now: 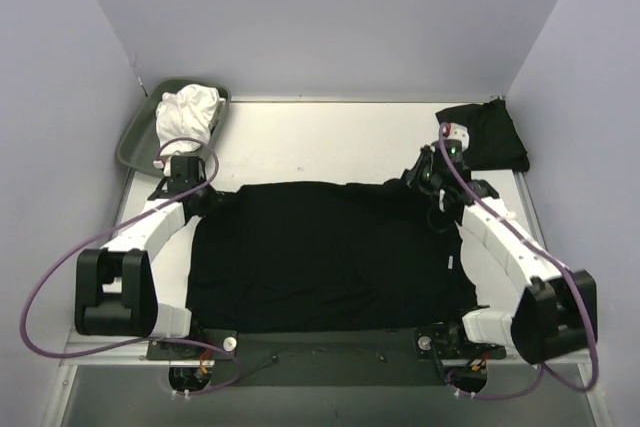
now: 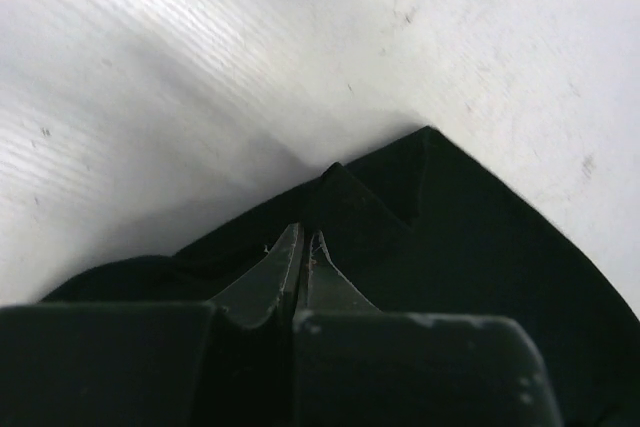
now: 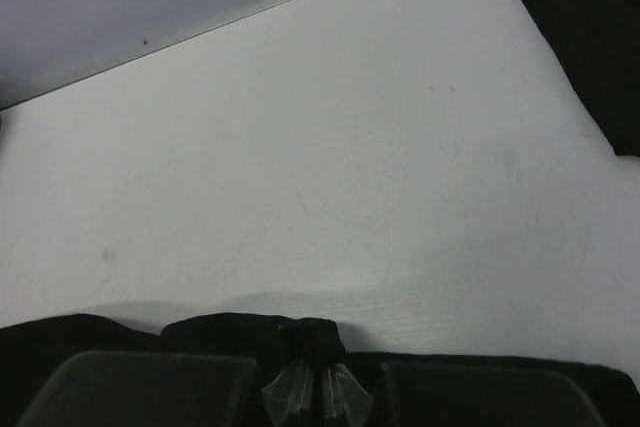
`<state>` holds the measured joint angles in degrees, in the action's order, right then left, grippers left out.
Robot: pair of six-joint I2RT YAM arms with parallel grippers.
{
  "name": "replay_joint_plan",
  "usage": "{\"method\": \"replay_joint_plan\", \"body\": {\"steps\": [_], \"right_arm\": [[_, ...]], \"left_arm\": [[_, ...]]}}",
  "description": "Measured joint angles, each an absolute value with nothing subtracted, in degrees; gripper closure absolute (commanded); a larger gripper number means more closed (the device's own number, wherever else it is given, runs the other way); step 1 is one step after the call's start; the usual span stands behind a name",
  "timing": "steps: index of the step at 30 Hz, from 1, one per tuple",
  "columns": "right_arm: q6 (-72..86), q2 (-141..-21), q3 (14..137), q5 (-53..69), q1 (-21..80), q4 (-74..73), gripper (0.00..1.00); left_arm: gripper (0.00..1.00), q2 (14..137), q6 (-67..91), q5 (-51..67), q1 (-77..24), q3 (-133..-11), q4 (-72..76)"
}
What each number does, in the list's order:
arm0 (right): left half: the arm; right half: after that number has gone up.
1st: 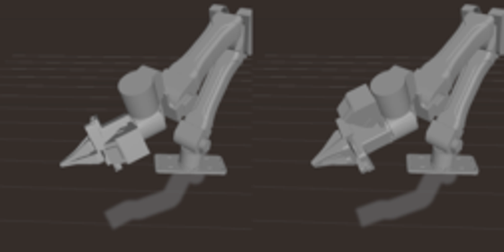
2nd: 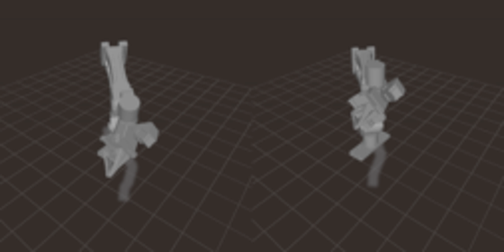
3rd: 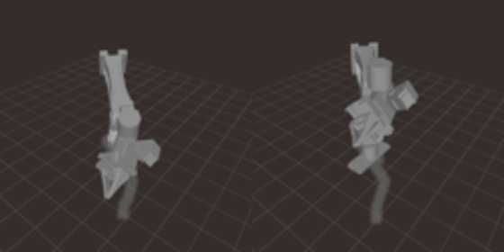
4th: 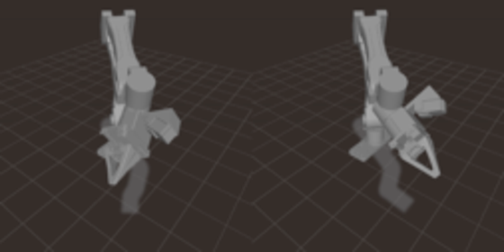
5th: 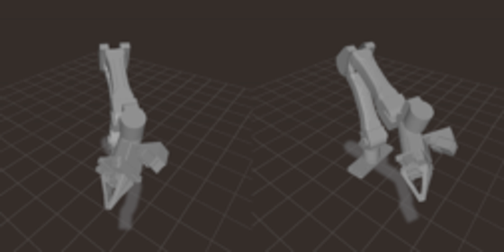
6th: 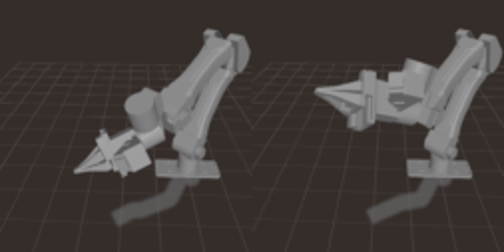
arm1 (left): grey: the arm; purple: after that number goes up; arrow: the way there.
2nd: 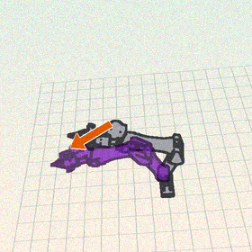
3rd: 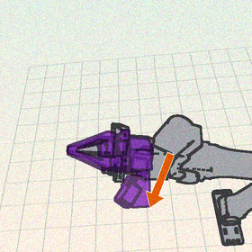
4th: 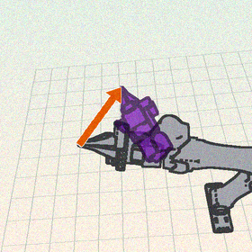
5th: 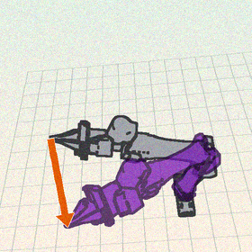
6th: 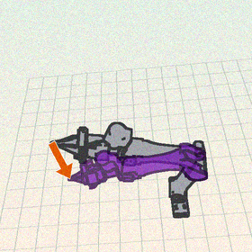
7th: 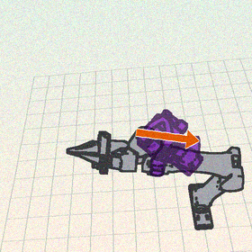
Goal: Fold and stack the t-shirts
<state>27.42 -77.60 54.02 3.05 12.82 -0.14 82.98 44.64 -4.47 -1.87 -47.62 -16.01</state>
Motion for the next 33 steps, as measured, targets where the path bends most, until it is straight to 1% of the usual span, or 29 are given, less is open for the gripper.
{"method": "replay_joint_plan", "body": {"steps": [5,9,10,12,13,14,15,16,19,22,23,27,32,33], "right_arm": [[29.47,-62.37,42.04,-4.45,20.16,-7.7,1.0],[33.23,-53.08,37.3,-10.28,21.15,-18.24,1.0],[34.26,-51.0,36.95,-11.62,21.28,-20.88,0.89],[36.25,-47.29,36.84,-13.67,22.31,-25.26,0.61],[37.17,-45.52,36.84,-14.52,23.14,-27.35,0.28],[37.74,-44.29,36.86,-15.2,23.81,-28.99,0.18],[38.63,-43.68,36.86,-15.75,24.29,-30.11,0.12],[38.65,-43.13,37.06,-16.47,24.86,-31.46,0.09],[37.95,-43.9,39.35,-18.0,25.78,-33.82,0.08],[37.08,-48.34,43.57,-19.38,25.98,-33.85,0.08],[36.32,-52.62,46.09,-19.77,25.98,-32.08,0.1],[35.81,-56.14,46.13,-19.38,25.98,-30.5,0.19],[35.97,-59.37,43.72,-19.68,25.78,-29.36,0.26],[36.07,-59.88,43.05,-19.75,25.47,-29.43,0.3]], "left_arm": [[1.0,69.93,45.23,-4.51,-3.66,-40.6,-18.85],[1.0,56.69,45.47,-4.6,-3.66,-36.64,-23.88],[1.0,52.93,45.65,-4.6,-3.66,-35.81,-25.39],[1.0,46.72,45.89,-4.54,-3.66,-35.03,-28.23],[1.0,43.27,45.95,-4.49,-3.66,-34.94,-29.71],[1.0,41.28,45.91,-4.49,-3.66,-34.96,-30.57],[1.0,40.21,45.84,-4.49,-3.66,-35.0,-31.03],[1.0,39.66,45.82,-4.49,-3.66,-35.2,-31.55],[1.0,41.76,45.58,-4.23,-3.66,-35.88,-32.08],[1.0,44.84,45.58,-3.53,-3.66,-35.88,-32.08],[1.0,46.61,45.58,-2.68,-3.66,-35.68,-31.97],[1.0,46.63,45.56,-2.42,-3.66,-35.48,-31.9],[1.0,46.46,45.12,-2.15,-3.66,-35.48,-31.88],[1.0,46.41,44.99,-1.93,-3.66,-35.48,-31.83]]}}
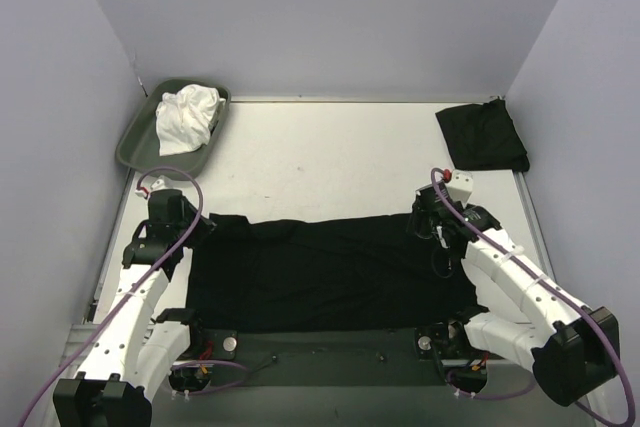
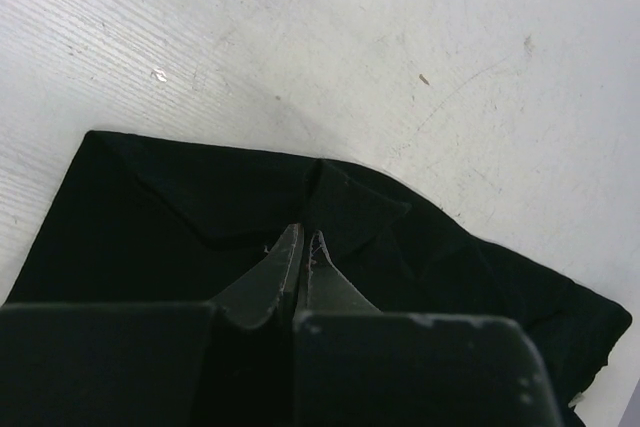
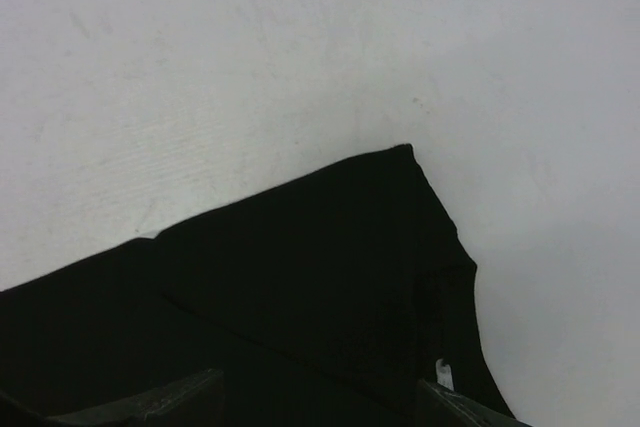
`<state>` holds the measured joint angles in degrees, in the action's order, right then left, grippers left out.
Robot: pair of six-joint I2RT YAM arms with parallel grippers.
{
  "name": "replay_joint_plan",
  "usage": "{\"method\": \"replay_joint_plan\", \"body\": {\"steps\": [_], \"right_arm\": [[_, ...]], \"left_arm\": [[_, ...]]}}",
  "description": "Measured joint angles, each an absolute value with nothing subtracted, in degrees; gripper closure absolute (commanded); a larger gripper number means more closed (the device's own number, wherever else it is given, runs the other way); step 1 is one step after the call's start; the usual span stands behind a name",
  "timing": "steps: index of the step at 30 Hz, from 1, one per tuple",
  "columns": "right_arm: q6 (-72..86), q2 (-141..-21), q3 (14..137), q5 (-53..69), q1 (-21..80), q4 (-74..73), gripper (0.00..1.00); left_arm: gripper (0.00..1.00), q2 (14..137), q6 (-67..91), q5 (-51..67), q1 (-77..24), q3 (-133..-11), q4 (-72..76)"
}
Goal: Fold and stack the t-shirts
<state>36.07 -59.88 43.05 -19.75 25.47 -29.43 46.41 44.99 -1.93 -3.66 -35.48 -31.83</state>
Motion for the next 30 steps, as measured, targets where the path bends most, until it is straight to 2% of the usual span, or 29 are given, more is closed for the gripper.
{"method": "replay_joint_plan", "body": {"steps": [11,20,27,30], "right_arm": [[38.74,-56.18,37.95,-17.26,15.44,-32.73,0.33],[43.11,-55.75,34.37,-10.52,14.55,-35.64,0.38],[45.71,-55.68,32.75,-7.86,14.13,-36.27,0.52],[46.5,-55.68,32.21,-7.55,13.85,-36.29,0.54]], "left_arm": [[1.0,46.65,44.34,3.16,-3.66,-35.48,-30.94],[1.0,47.22,43.66,5.63,-3.66,-35.48,-29.43],[1.0,48.77,43.22,6.96,-3.68,-35.38,-28.12],[1.0,49.08,43.22,7.6,-3.68,-34.72,-27.05]]}}
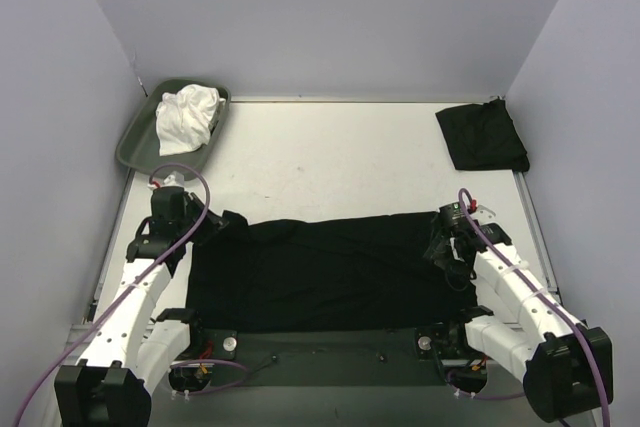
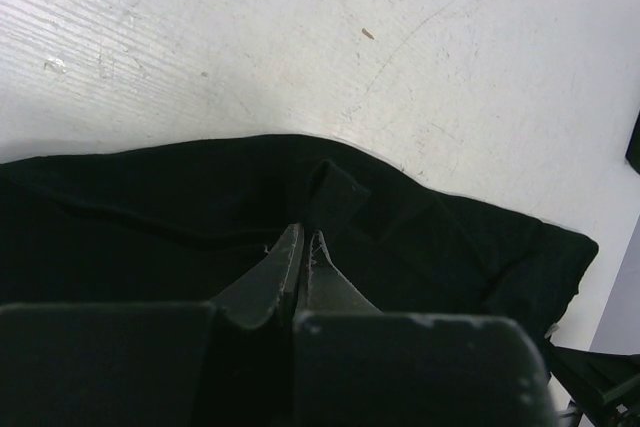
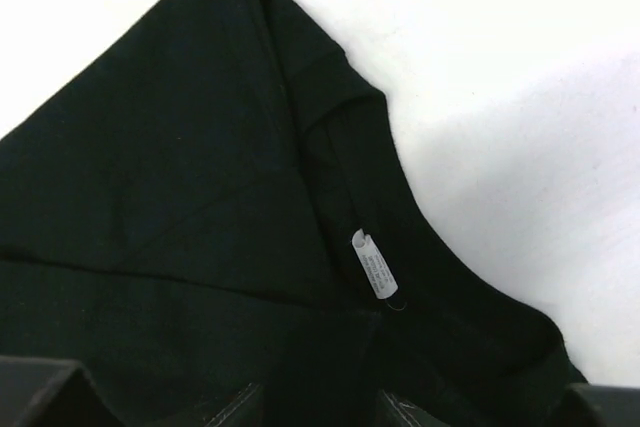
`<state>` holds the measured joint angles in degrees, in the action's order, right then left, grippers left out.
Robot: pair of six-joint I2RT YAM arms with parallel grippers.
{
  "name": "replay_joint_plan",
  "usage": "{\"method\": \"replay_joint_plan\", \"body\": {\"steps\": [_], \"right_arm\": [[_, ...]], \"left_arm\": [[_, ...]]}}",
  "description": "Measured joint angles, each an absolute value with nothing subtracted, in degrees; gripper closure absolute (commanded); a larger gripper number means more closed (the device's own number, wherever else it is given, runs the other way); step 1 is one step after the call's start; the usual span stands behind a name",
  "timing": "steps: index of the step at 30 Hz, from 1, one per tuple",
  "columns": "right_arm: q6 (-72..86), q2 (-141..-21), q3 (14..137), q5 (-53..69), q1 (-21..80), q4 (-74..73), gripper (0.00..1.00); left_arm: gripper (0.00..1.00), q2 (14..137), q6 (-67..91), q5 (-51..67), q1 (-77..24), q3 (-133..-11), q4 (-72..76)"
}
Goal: Fold and stack the t-shirts
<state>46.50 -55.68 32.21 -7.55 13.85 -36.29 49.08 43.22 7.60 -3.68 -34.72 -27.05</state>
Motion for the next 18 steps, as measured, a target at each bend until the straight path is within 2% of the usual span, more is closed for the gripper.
{"method": "replay_joint_plan", "body": {"steps": [18], "right_arm": [[48.23,-54.39,30.72,-8.1,8.23,-36.62,0.58]], "left_arm": [[1.0,51.48,42.54,8.27,-3.68,-34.41,-26.09]]}}
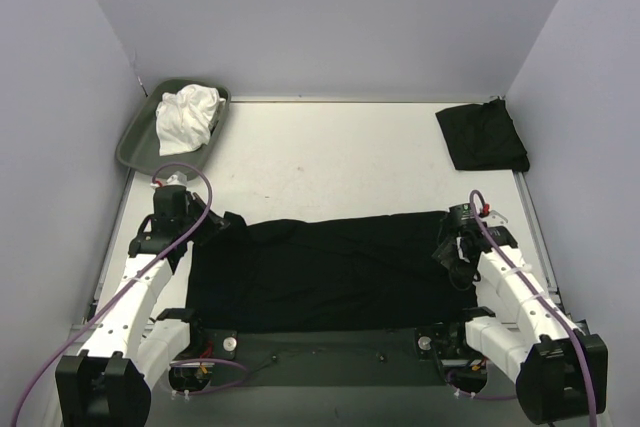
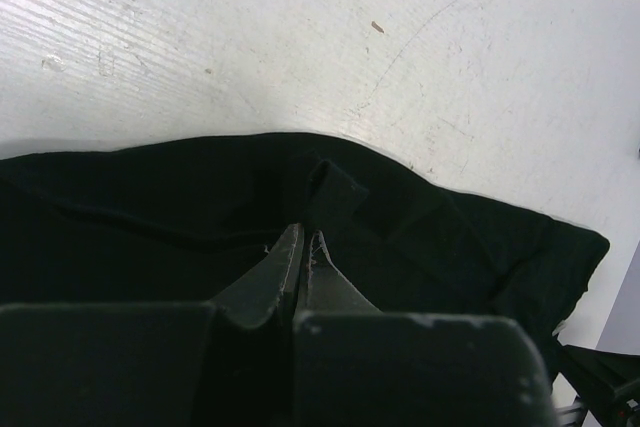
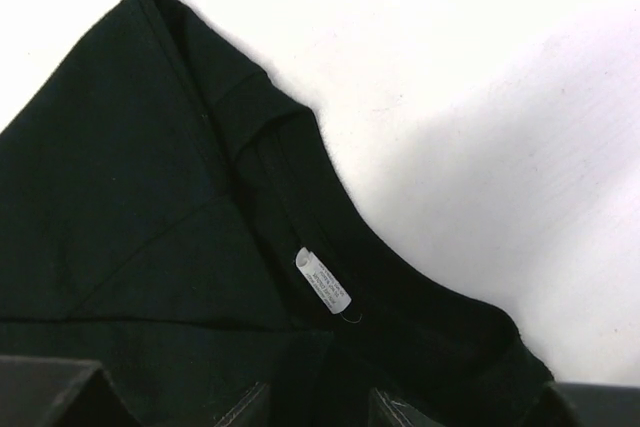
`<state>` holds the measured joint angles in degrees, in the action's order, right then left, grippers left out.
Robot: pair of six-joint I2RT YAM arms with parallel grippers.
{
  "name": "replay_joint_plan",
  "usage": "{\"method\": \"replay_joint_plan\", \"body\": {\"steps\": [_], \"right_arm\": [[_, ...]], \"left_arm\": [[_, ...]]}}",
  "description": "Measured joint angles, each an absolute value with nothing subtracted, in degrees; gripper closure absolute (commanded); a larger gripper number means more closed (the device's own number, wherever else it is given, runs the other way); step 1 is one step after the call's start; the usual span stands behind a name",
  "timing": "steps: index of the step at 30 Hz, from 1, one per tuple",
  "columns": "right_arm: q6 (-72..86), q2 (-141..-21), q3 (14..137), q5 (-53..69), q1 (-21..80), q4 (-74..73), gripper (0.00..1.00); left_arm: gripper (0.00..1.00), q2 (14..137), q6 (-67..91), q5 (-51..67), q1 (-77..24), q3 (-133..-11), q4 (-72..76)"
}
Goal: Fold and stack the t-shirts
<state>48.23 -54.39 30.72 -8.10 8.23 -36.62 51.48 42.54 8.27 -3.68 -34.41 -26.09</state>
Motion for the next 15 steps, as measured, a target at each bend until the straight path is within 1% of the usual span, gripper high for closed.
{"method": "replay_joint_plan", "body": {"steps": [2,13,15], "right_arm": [[48.27,-54.94,30.72,-8.12,8.23,-36.49,0.62],[48.69,-58.52,30.44,-8.12,7.46,-34.0,0.71],[48.66,-58.85,30.41,-8.12,7.31,-33.63,0.74]], "left_arm": [[1.0,51.59,42.54,8.27,-3.68,-34.41,-25.96],[1.0,51.86,41.91,8.23,-3.68,-34.41,-25.89],[1.0,51.96,41.63,8.21,-3.68,-34.41,-25.89]]}}
